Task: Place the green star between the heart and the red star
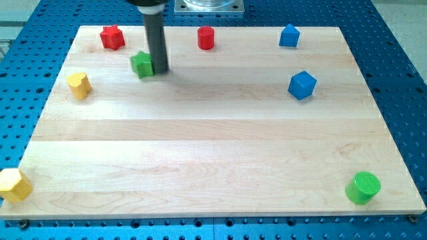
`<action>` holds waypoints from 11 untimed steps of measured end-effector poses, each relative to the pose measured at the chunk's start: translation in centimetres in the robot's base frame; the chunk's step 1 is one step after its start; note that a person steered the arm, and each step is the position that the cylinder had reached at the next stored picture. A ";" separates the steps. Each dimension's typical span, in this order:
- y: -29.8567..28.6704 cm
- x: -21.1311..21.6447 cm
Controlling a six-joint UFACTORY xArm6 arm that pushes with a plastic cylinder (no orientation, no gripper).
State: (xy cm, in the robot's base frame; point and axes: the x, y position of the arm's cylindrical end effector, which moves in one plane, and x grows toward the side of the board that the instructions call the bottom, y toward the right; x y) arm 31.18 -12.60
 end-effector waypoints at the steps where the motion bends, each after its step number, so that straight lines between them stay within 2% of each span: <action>1: 0.9 0.8; 2: -0.5 1.9; 5: -3.6 0.7; 6: -7.4 0.7; 7: -7.8 1.0; 8: -8.2 4.9; 9: -11.7 5.0; 11: -12.0 2.2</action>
